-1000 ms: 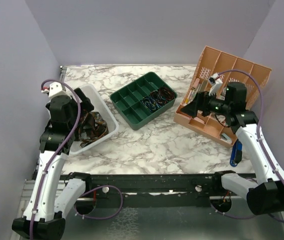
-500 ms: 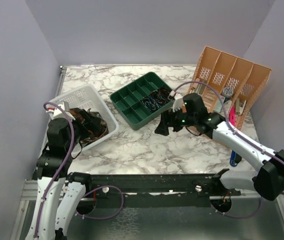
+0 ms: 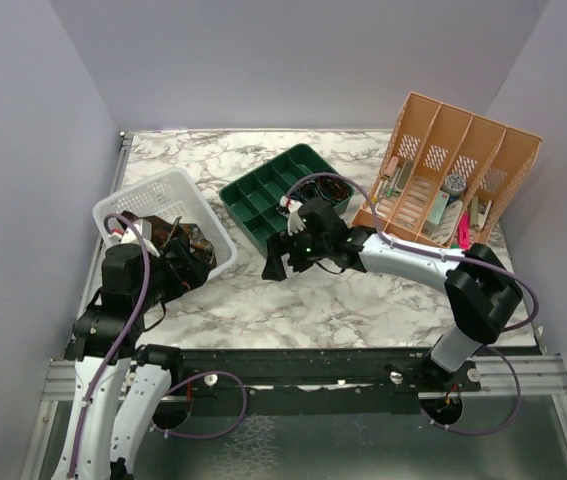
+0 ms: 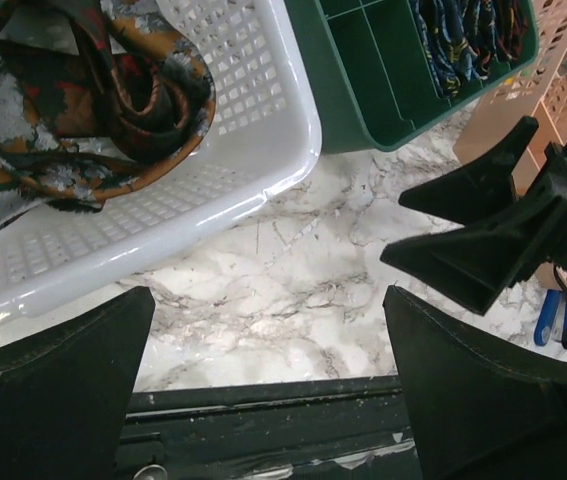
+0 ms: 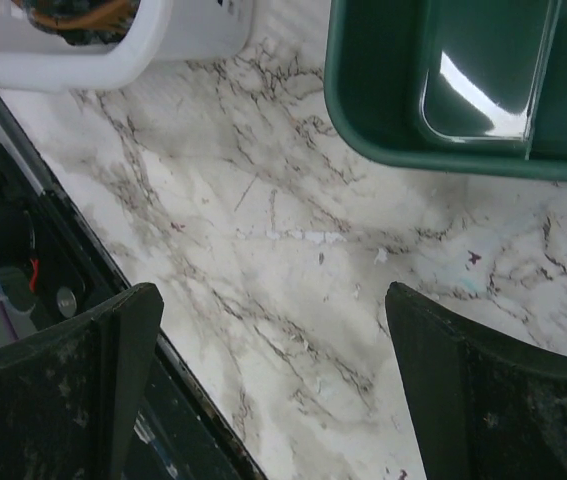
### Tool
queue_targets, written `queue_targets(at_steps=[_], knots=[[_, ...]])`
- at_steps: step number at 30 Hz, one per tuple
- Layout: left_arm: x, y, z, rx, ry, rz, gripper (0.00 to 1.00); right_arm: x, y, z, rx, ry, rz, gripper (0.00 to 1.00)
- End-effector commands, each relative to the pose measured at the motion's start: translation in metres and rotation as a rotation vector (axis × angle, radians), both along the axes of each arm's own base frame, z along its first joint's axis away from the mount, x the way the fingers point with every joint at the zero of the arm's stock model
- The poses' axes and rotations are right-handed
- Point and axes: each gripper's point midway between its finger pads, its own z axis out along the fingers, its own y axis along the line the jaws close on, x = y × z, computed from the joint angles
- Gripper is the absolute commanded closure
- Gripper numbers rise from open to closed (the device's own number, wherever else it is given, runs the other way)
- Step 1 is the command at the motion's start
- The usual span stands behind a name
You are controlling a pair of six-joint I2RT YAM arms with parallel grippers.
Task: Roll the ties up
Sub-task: Move the storage box to the center of the board.
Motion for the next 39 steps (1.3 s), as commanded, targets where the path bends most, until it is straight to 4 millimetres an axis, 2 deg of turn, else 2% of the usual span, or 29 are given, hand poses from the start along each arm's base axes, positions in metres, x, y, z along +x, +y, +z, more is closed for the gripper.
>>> queue_targets(at_steps=[1, 5, 12, 17, 21, 29, 33, 35, 36, 39], knots=[[-0.014, 0.006, -0.002, 0.012, 0.029, 0.028, 0.01, 0.009, 0.032, 0.014, 0.096, -0.029, 0.003, 0.00], [-0.015, 0.019, 0.004, 0.065, 0.022, 0.073, 0.01, 0.002, 0.042, 0.006, 0.104, -0.008, 0.018, 0.00], [-0.008, 0.036, 0.016, 0.130, -0.016, 0.146, 0.01, 0.021, 0.056, 0.009, 0.136, -0.053, -0.012, 0.00], [-0.008, 0.034, 0.019, 0.139, -0.020, 0.124, 0.01, 0.069, 0.050, 0.000, 0.043, -0.161, -0.188, 0.00], [-0.010, 0.031, 0.017, 0.124, -0.018, 0.111, 0.01, 0.105, 0.045, 0.002, 0.008, -0.236, -0.287, 0.00], [-0.011, 0.026, 0.011, 0.111, 0.000, 0.083, 0.01, 0.173, 0.024, -0.027, -0.009, -0.183, -0.400, 0.00], [-0.009, 0.023, 0.011, 0.118, 0.004, 0.053, 0.01, 0.197, 0.013, -0.019, -0.013, -0.196, -0.430, 0.00], [-0.008, 0.022, 0.010, 0.124, 0.005, 0.046, 0.01, 0.202, 0.005, -0.010, -0.013, -0.221, -0.431, 0.00], [-0.008, 0.022, 0.009, 0.125, 0.005, 0.043, 0.01, 0.199, 0.000, -0.009, -0.032, -0.214, -0.412, 0.00], [-0.007, 0.022, 0.009, 0.127, 0.005, 0.037, 0.01, 0.181, -0.007, 0.015, -0.061, -0.239, -0.302, 0.00]])
